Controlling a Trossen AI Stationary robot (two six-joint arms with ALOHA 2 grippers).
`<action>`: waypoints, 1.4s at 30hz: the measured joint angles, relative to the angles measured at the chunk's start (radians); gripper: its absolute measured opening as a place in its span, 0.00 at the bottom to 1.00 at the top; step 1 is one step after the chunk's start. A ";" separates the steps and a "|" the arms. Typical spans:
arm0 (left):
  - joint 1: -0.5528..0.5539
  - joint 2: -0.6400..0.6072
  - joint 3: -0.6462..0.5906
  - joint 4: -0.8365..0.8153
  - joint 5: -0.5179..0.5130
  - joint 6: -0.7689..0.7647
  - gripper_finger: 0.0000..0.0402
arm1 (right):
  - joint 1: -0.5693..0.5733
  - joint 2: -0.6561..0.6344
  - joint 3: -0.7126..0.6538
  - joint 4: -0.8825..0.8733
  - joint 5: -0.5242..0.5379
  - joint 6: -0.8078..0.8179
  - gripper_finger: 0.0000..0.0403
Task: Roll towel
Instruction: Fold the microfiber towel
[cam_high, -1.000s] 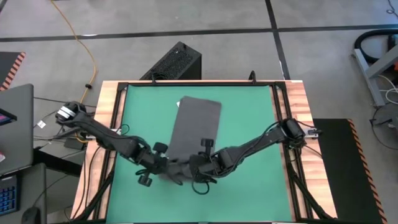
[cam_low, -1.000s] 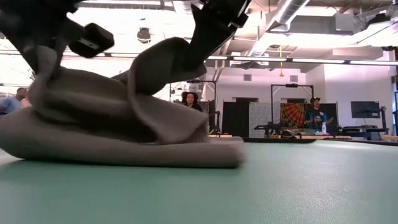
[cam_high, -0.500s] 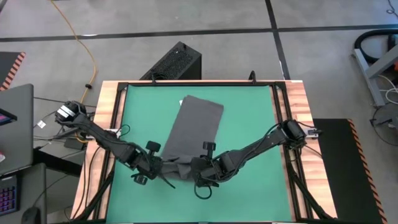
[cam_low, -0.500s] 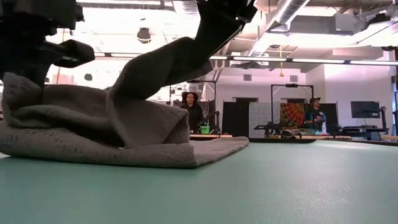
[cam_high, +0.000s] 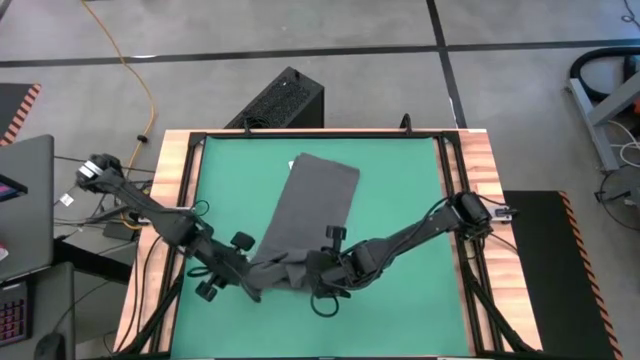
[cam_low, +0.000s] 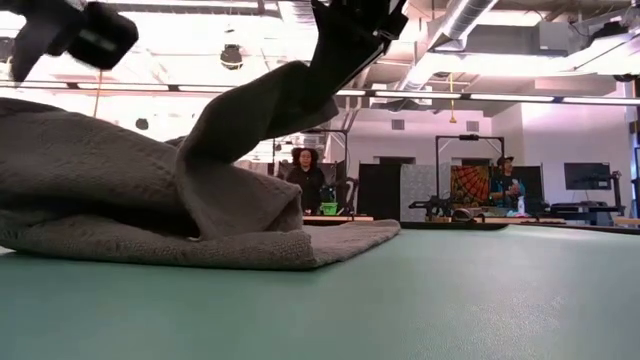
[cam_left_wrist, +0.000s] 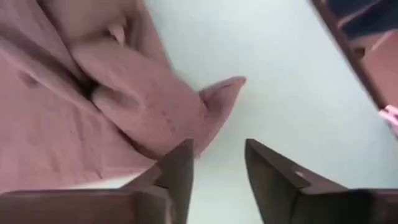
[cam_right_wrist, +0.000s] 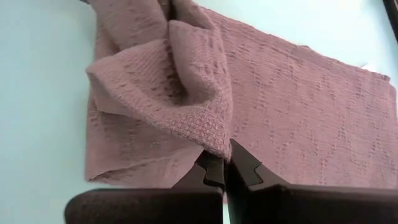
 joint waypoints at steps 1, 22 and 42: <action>0.000 -0.011 0.000 0.016 -0.006 0.007 0.40 | -0.003 0.000 0.000 0.000 0.000 0.000 0.03; -0.240 0.363 0.067 0.198 -0.303 0.366 0.49 | -0.009 0.000 0.000 0.005 -0.026 0.027 0.03; -0.248 0.406 0.067 0.198 -0.364 0.213 0.32 | -0.004 0.000 0.000 0.035 -0.026 0.028 0.03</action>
